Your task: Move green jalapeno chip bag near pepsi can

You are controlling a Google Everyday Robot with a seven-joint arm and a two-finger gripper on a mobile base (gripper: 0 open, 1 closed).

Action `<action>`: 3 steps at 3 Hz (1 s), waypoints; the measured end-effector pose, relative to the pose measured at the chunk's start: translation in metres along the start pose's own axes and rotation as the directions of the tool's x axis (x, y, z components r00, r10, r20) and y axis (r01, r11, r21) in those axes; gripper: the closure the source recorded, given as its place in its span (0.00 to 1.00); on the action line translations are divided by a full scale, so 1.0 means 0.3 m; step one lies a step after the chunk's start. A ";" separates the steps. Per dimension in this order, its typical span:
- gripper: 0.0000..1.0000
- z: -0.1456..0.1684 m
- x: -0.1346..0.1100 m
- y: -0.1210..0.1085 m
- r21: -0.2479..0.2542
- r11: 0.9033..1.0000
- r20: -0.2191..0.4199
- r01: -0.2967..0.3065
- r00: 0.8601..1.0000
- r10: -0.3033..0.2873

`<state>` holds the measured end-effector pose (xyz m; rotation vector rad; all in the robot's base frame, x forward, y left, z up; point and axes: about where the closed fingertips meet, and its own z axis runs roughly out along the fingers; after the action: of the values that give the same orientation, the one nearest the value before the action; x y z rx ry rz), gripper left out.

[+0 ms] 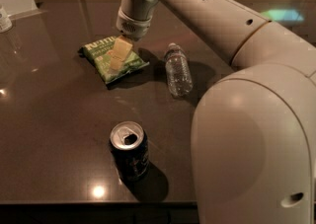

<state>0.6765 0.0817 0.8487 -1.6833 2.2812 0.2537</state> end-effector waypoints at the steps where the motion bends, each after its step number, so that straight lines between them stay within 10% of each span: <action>1: 0.18 0.007 -0.006 0.029 -0.019 1.000 -0.011 0.012 1.000 -0.012; 3: 0.65 0.014 0.021 0.064 -0.037 0.999 -0.032 0.013 0.999 -0.014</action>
Offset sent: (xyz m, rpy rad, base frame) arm -0.0241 -0.0015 -0.0060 -0.0340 0.0479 0.0235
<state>0.6572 0.0831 0.8420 -1.7324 2.3012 0.2694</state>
